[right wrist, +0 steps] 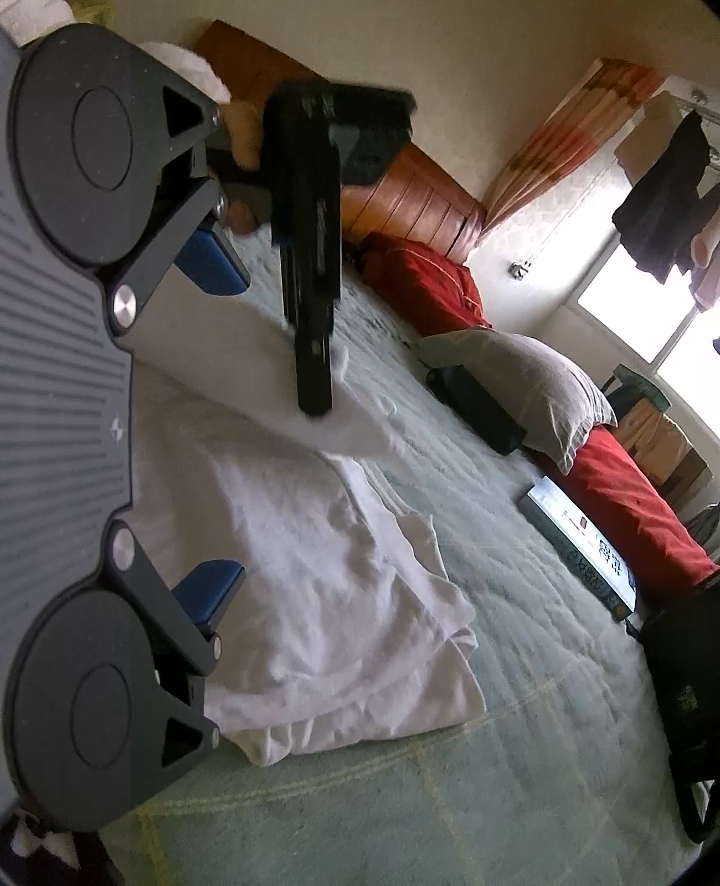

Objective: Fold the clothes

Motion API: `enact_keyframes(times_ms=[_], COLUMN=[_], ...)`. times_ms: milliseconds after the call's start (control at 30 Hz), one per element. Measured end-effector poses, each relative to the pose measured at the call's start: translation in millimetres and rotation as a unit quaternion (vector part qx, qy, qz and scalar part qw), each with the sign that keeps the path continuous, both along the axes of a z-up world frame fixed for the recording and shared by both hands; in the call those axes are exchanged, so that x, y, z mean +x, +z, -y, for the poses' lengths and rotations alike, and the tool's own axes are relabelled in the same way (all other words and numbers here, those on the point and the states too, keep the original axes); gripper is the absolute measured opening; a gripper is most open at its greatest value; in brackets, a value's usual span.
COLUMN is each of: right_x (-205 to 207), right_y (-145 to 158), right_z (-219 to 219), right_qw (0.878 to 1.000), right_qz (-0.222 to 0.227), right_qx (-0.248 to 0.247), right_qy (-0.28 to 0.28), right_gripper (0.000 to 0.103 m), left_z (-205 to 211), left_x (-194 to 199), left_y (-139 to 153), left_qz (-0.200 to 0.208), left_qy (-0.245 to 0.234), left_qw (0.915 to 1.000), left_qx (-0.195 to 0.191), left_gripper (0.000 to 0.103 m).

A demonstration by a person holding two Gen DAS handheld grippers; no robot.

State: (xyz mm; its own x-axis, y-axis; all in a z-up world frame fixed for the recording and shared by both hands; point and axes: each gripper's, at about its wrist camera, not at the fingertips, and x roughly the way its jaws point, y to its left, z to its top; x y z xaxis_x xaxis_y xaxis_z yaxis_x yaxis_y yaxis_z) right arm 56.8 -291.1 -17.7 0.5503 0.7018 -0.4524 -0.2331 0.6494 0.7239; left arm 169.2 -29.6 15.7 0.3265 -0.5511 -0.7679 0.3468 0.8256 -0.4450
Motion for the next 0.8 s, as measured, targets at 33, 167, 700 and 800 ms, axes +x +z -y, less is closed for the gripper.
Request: enact_keyframes(times_ms=[33, 167, 700, 800], right_x=[-1.1, -4.1, 2.0, 7.6], right_y=[-1.1, -4.9, -19.4, -25.3], right_z=[2.1, 10.6, 26.1, 27.3], right_qw=[1.0, 1.0, 0.999, 0.996], right_qz=[0.0, -0.006, -0.018, -0.027], right_qx=[0.001, 0.001, 0.041, 0.081], right_qy=[-0.002, -0.016, -0.018, -0.005], right_gripper=[0.103, 0.103, 0.103, 0.103], left_z=[5.5, 24.0, -3.3, -7.7], left_x=[2.3, 5.5, -12.8, -33.8], left_y=[-6.2, -25.0, 9.3, 16.3], left_qz=[-0.005, -0.017, 0.036, 0.087], left_qy=[-0.001, -0.007, -0.006, -0.012], left_qw=[1.0, 0.9993, 0.9993, 0.9954], left_qx=[0.007, 0.032, -0.007, 0.038], left_gripper=[0.014, 0.015, 0.059, 0.066])
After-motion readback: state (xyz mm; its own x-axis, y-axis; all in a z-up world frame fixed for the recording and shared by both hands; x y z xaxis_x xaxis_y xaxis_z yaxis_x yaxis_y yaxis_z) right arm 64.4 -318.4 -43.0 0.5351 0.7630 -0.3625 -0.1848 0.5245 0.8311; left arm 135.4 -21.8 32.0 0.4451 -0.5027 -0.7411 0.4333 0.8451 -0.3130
